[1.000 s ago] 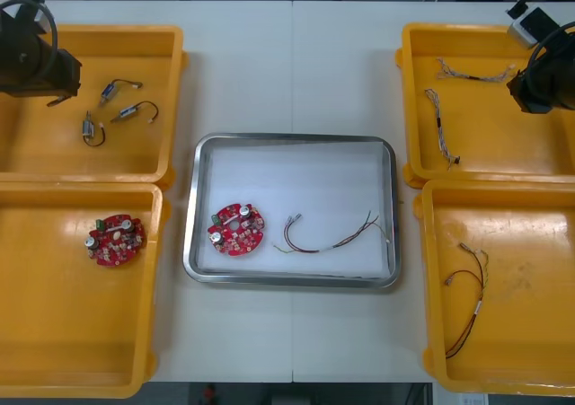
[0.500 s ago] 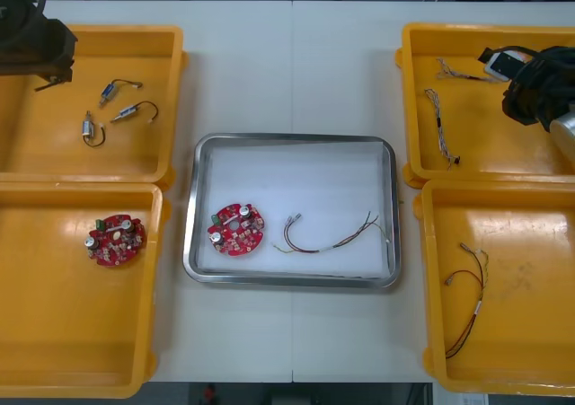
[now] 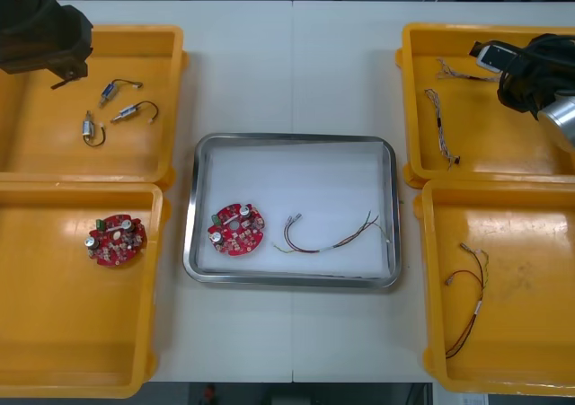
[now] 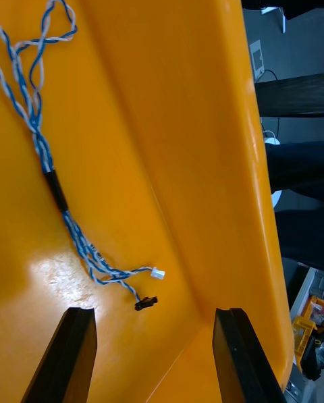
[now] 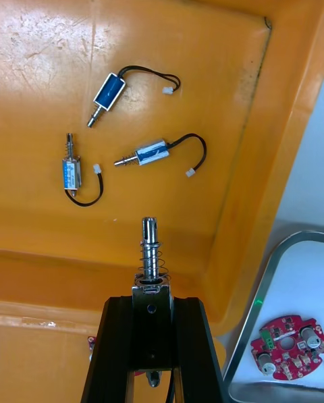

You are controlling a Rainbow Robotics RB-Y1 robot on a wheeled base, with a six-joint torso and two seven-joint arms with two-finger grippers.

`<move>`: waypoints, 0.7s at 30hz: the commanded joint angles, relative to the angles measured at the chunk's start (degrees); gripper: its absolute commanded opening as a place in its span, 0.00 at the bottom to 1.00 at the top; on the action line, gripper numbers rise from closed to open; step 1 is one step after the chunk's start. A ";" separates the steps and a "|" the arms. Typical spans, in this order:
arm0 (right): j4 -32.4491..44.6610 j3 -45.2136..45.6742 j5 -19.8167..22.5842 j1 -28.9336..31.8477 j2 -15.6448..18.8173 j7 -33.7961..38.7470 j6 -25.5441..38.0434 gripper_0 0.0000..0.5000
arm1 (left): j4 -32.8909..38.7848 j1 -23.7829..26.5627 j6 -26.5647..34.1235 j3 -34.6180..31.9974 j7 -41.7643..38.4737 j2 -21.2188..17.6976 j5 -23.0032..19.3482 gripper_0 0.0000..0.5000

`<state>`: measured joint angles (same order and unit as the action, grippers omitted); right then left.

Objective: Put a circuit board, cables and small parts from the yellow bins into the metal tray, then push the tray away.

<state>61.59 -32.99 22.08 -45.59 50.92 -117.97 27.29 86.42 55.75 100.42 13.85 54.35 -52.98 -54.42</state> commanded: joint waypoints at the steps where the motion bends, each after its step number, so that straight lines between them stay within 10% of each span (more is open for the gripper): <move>1: -4.46 -2.52 -0.73 -5.91 -2.05 -0.07 -1.80 1.00 | 4.72 2.52 3.02 -2.07 -12.87 3.32 3.79 0.00; 21: -14.22 -4.19 2.70 -11.10 -9.17 -0.60 -2.16 1.00 | 16.06 -5.48 6.89 -2.07 -25.61 20.11 17.50 0.00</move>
<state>47.37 -36.07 24.27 -53.86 42.08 -117.97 24.89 98.59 52.44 106.94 13.83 29.95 -35.35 -38.96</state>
